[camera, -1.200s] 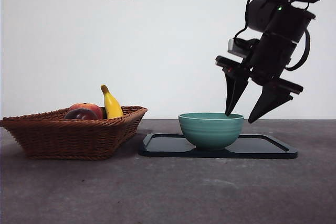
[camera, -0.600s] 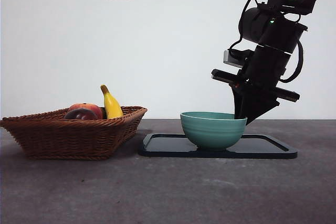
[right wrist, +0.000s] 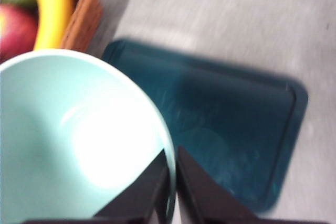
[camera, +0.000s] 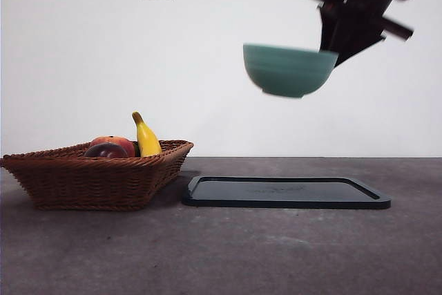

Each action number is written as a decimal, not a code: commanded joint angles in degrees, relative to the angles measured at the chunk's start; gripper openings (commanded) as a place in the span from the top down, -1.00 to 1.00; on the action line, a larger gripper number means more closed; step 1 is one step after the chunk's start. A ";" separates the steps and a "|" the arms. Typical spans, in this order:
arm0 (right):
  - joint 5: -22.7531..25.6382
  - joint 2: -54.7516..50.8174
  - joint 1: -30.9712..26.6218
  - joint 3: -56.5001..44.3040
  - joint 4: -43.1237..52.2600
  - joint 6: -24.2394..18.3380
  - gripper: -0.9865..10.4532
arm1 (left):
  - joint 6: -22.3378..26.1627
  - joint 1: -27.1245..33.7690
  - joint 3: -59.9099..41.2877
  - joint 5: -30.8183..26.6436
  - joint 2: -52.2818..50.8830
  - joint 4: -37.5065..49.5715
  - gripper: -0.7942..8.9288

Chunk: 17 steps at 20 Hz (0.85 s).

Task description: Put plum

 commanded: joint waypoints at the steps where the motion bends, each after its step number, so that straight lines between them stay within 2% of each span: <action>1: -0.22 -3.80 1.64 0.74 -3.74 -2.54 0.81 | 0.83 -0.22 1.09 0.17 0.33 0.50 -0.06; 6: -0.15 -12.41 5.60 -6.43 -4.35 -2.64 0.81 | 0.83 -0.22 1.09 0.20 0.33 0.48 -0.06; 12: 0.17 -15.15 11.45 -21.38 3.48 -0.87 0.81 | 0.83 -0.22 1.09 0.17 0.33 0.48 -0.06; 17: 1.51 -14.51 15.34 -31.63 13.62 2.56 0.81 | 0.83 -0.22 1.09 0.17 0.33 0.50 -0.06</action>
